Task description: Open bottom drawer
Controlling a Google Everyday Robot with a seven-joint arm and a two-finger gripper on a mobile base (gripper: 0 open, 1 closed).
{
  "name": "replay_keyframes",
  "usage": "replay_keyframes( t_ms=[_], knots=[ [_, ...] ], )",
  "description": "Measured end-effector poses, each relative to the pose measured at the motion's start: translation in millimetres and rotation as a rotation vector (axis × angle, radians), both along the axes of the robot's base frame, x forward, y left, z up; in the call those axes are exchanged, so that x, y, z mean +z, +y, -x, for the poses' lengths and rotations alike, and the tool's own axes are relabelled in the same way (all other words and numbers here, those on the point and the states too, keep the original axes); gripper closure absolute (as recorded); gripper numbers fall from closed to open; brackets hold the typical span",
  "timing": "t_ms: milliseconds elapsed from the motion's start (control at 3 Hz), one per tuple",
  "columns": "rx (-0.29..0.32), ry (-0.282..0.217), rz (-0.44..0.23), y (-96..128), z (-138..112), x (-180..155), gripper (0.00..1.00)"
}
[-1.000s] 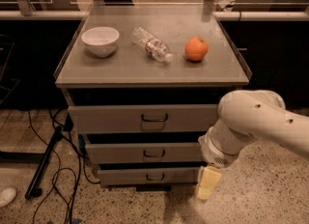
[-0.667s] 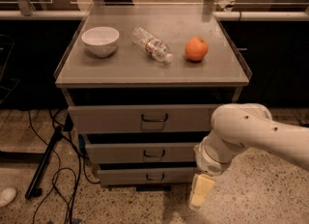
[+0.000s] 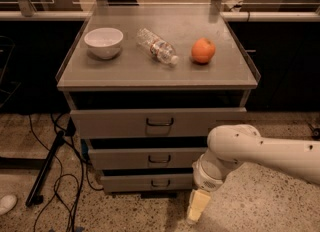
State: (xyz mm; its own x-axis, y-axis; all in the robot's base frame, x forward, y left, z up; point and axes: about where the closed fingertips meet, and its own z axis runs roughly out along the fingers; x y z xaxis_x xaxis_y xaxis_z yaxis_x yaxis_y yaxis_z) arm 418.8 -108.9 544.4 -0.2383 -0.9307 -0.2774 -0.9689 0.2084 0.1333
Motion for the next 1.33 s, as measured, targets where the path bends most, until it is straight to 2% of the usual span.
replay_keyframes(
  t_ms=[333, 667, 1000, 1333],
  knots=[
    [-0.027, 0.009, -0.022, 6.6, -4.0, -42.5, 0.00],
    [-0.043, 0.036, -0.052, 15.1, -19.9, -100.8, 0.00],
    [-0.044, 0.045, -0.049, 17.5, -19.3, -106.6, 0.00],
    [-0.046, 0.083, -0.039, 28.6, -16.8, -133.1, 0.00]
  ],
)
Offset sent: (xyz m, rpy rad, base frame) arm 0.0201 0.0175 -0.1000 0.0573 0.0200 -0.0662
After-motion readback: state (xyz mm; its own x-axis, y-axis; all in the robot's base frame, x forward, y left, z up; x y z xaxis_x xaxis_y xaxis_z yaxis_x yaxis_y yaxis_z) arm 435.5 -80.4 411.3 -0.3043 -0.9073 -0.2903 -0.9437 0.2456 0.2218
